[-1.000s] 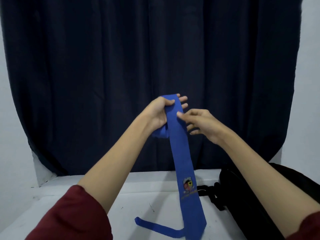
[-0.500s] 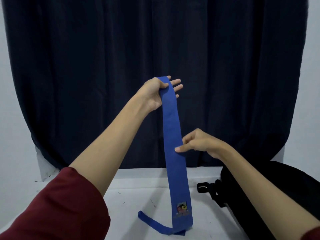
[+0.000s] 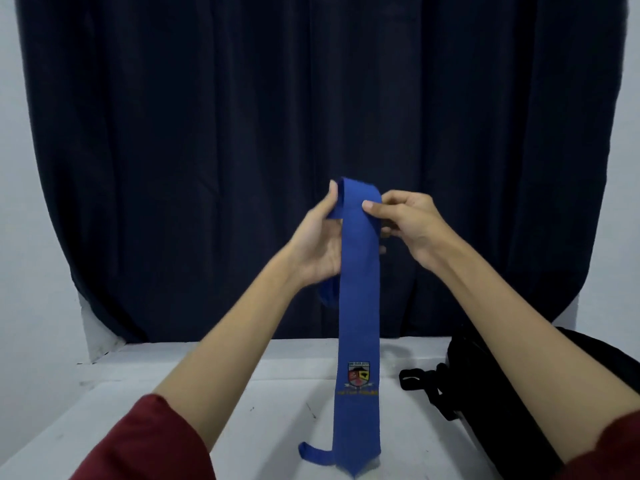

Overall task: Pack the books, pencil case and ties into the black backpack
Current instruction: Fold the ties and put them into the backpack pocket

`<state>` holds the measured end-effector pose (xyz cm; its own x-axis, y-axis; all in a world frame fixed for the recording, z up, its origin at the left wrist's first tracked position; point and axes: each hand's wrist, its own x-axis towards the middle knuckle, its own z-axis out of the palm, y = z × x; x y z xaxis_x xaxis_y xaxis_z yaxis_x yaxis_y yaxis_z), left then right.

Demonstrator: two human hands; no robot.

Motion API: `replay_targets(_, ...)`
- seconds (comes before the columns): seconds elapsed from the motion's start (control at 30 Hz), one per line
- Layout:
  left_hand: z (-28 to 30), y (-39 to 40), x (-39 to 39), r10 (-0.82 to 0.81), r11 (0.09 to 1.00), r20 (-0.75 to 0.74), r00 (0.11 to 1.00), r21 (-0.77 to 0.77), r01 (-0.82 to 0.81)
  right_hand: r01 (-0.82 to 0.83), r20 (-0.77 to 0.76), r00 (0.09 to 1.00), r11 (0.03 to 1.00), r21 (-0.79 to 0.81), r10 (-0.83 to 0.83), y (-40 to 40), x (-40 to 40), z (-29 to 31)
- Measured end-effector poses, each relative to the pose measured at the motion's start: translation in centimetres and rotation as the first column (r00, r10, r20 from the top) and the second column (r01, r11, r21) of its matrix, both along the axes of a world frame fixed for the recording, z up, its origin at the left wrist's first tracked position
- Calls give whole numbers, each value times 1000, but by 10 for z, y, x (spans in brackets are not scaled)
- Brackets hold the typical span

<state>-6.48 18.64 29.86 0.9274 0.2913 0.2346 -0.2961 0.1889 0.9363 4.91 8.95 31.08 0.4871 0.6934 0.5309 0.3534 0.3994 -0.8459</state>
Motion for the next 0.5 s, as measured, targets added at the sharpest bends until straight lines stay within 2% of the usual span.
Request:
replay_targets(0.1,-17,-6,1,-1,995,-28,1000,96,4,45,69,997,997,-59,-41,1,5,10)
replay_targets(0.2,-14,-12,1,95,977,-79,992,198,-78,58,98,994,989,-136,-45,1,10,11)
replay_targets(0.37,3,-19,3,204,974,-33,978,110,-200,199,83,979,964,-179,-187,-3,8,-4)
replay_targets(0.5,18,-18,3,304,950,23,952,64,-305,145,107,986,976,-163,-129,-7,4,-21)
